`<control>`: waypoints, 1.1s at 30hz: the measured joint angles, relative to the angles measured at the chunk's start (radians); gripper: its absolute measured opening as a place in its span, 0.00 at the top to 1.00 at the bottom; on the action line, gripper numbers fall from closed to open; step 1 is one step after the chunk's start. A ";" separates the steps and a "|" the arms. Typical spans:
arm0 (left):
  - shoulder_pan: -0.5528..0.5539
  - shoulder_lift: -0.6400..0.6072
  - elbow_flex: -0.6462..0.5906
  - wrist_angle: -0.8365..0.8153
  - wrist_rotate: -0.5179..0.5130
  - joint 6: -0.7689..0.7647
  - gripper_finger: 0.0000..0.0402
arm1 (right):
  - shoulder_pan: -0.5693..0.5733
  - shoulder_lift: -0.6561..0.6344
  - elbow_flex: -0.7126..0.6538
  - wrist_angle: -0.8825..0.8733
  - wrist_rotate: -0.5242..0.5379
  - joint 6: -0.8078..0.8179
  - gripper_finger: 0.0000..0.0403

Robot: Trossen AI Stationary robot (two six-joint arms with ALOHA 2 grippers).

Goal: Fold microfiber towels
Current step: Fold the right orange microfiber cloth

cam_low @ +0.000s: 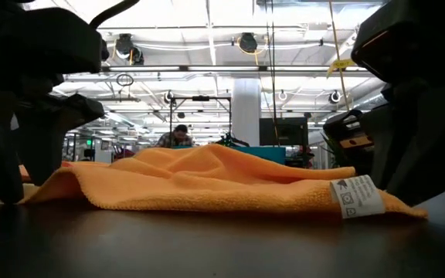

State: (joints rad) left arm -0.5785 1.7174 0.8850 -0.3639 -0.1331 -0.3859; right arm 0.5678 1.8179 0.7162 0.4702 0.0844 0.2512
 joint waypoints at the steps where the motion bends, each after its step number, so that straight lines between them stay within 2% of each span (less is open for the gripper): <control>1: 0.000 0.000 -0.001 0.016 0.005 0.009 0.69 | 0.000 0.000 0.000 0.000 -0.002 0.000 0.97; 6: 0.002 0.002 -0.001 0.040 0.037 0.017 0.92 | 0.000 0.000 0.000 0.000 -0.003 0.016 0.98; 8: 0.002 0.002 -0.001 0.041 0.046 0.010 0.97 | 0.002 0.000 -0.001 0.001 -0.003 0.018 0.99; 14: 0.000 0.001 -0.001 0.041 0.054 -0.012 0.99 | 0.003 -0.026 -0.003 -0.015 -0.008 0.024 1.00; 22: -0.001 0.001 0.017 0.029 0.111 -0.017 0.99 | 0.016 -0.129 -0.003 -0.052 -0.008 0.018 1.00; 28: -0.006 -0.023 0.156 -0.131 0.118 -0.034 1.00 | 0.046 -0.271 -0.003 -0.114 0.023 0.010 1.00; 33: -0.027 -0.073 0.339 -0.327 0.003 0.038 1.00 | 0.065 -0.445 -0.003 -0.155 0.074 -0.054 1.00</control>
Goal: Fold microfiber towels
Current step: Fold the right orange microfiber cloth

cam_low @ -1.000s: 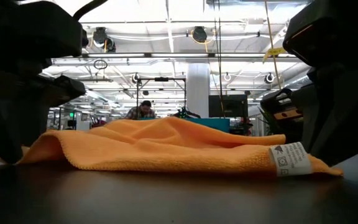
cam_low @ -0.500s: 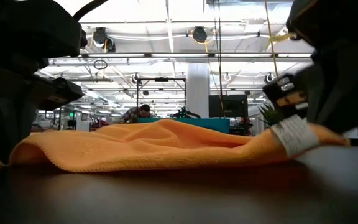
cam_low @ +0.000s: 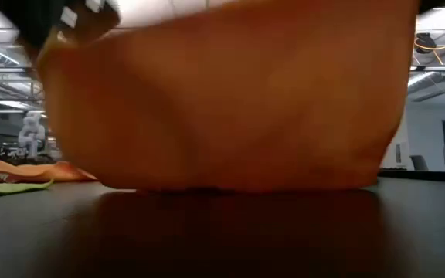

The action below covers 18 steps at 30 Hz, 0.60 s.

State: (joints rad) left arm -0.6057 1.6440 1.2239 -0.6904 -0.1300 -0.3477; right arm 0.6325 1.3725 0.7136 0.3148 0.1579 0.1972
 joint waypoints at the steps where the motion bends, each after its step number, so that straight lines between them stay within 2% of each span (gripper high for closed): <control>1: -0.004 -0.013 0.040 -0.045 -0.030 0.016 1.00 | 0.001 -0.038 0.000 -0.009 0.011 -0.016 1.00; 9: -0.015 -0.112 0.287 -0.224 -0.339 0.142 1.00 | -0.016 -0.322 0.001 -0.047 0.107 -0.183 1.00; 13: 0.003 -0.163 0.344 -0.257 -0.469 0.217 1.00 | -0.058 -0.441 0.001 -0.053 0.111 -0.237 1.00; 18: 0.071 -0.222 0.371 -0.258 -0.560 0.312 1.00 | -0.135 -0.569 0.001 -0.051 0.111 -0.278 1.00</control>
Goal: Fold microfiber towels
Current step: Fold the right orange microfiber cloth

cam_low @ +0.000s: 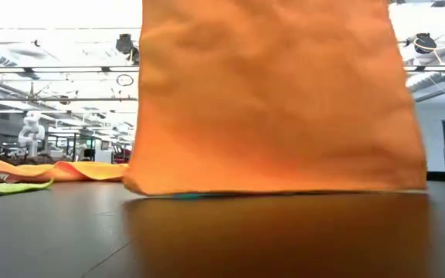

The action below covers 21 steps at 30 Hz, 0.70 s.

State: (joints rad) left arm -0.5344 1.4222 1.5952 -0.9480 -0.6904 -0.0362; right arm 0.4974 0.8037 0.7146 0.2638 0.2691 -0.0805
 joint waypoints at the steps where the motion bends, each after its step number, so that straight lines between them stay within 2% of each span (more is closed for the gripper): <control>1: 0.019 -0.012 0.001 0.004 -0.019 0.018 1.00 | -0.018 -0.020 0.000 0.002 0.000 -0.005 1.00; 7: 0.151 -0.061 0.001 0.007 -0.120 0.107 1.00 | -0.133 -0.111 0.001 0.007 0.000 -0.011 1.00; 14: 0.301 -0.069 0.001 0.008 -0.123 0.173 1.00 | -0.257 -0.133 0.001 0.008 0.000 -0.011 1.00; 21: 0.376 -0.068 0.000 0.002 -0.149 0.185 1.00 | -0.343 -0.129 0.001 -0.005 -0.004 0.004 1.00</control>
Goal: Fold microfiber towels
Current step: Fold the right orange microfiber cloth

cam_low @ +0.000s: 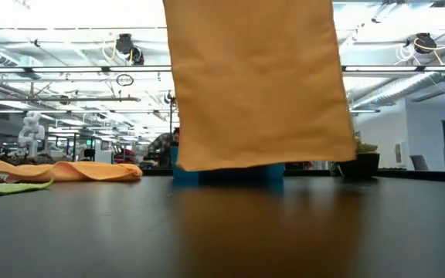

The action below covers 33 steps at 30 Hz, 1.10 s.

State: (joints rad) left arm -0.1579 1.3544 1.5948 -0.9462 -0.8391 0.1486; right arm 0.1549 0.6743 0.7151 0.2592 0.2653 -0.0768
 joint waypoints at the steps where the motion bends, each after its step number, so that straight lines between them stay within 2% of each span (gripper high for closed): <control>1: 0.004 0.000 0.000 -0.001 -0.018 0.001 1.00 | -0.011 0.000 0.000 -0.003 0.000 0.005 1.00; 5: 0.009 0.000 0.000 -0.011 -0.069 0.014 1.00 | -0.046 0.000 0.000 -0.027 -0.001 0.012 1.00; 10: -0.021 0.000 0.000 -0.061 -0.007 -0.058 1.00 | -0.055 0.000 0.000 -0.082 -0.028 0.060 1.00; 16: -0.172 0.000 0.000 -0.127 0.013 -0.190 1.00 | 0.000 0.010 0.000 -0.085 -0.141 0.189 1.00; 21: -0.338 0.000 0.000 -0.108 0.084 -0.299 1.00 | 0.105 0.052 0.000 -0.023 -0.191 0.315 1.00; 26: -0.479 0.000 0.000 -0.034 0.118 -0.378 1.00 | 0.242 0.126 0.000 0.105 -0.192 0.357 1.00; 30: -0.536 0.000 0.000 0.007 0.120 -0.383 1.00 | 0.292 0.158 0.000 0.150 -0.180 0.336 1.00; 33: -0.516 0.000 0.000 -0.038 0.113 -0.403 1.00 | 0.295 0.159 0.000 0.047 -0.061 0.283 1.00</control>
State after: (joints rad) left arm -0.6740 1.3544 1.5944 -0.9841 -0.7261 -0.2541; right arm 0.4498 0.8335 0.7155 0.3063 0.2041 0.2058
